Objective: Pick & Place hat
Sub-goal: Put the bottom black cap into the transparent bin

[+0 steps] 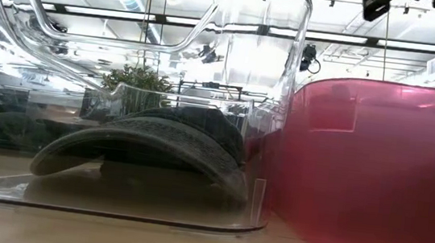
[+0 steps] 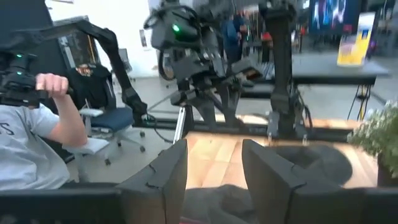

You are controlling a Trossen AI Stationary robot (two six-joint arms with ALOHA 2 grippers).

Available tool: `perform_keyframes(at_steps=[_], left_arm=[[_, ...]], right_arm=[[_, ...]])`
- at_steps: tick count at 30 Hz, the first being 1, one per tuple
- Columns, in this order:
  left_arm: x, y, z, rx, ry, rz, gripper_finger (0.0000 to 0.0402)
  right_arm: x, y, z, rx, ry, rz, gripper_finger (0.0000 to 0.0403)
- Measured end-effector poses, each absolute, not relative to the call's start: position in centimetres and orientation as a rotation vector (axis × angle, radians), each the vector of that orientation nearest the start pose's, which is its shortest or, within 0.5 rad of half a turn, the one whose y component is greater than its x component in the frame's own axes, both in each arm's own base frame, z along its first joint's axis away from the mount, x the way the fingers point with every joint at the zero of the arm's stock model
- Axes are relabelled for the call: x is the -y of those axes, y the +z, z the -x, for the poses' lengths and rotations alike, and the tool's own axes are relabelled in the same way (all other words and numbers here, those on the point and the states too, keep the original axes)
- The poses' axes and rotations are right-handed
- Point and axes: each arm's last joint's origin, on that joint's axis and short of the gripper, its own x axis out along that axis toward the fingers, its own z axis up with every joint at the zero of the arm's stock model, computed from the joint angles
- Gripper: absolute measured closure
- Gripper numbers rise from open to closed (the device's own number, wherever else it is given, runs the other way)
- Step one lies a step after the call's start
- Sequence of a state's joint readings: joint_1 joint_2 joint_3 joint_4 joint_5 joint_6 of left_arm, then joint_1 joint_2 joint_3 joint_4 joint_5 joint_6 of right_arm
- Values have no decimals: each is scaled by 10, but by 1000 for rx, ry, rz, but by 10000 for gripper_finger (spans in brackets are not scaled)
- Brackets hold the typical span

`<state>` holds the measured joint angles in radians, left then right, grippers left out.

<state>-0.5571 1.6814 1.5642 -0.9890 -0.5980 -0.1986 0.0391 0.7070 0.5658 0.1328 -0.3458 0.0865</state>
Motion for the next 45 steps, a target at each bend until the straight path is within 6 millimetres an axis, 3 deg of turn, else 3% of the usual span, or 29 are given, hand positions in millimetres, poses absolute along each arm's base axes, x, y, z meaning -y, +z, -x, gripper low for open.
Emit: perform_keyframes(at_steps=[25, 31, 40, 45], left_arm=[[167, 315, -298, -904, 125, -417, 236], [167, 315, -299, -901, 126, -416, 236], [163, 316, -301, -897, 136, -406, 236], [163, 316, -301, -896, 136, -404, 236]], right_arm=[[-12, 280, -50, 272, 392, -21, 246], [-12, 274, -56, 272, 385, 14, 246], [-9, 207, -89, 387, 206, 117, 246], [-6, 197, -93, 307, 133, 99, 246]])
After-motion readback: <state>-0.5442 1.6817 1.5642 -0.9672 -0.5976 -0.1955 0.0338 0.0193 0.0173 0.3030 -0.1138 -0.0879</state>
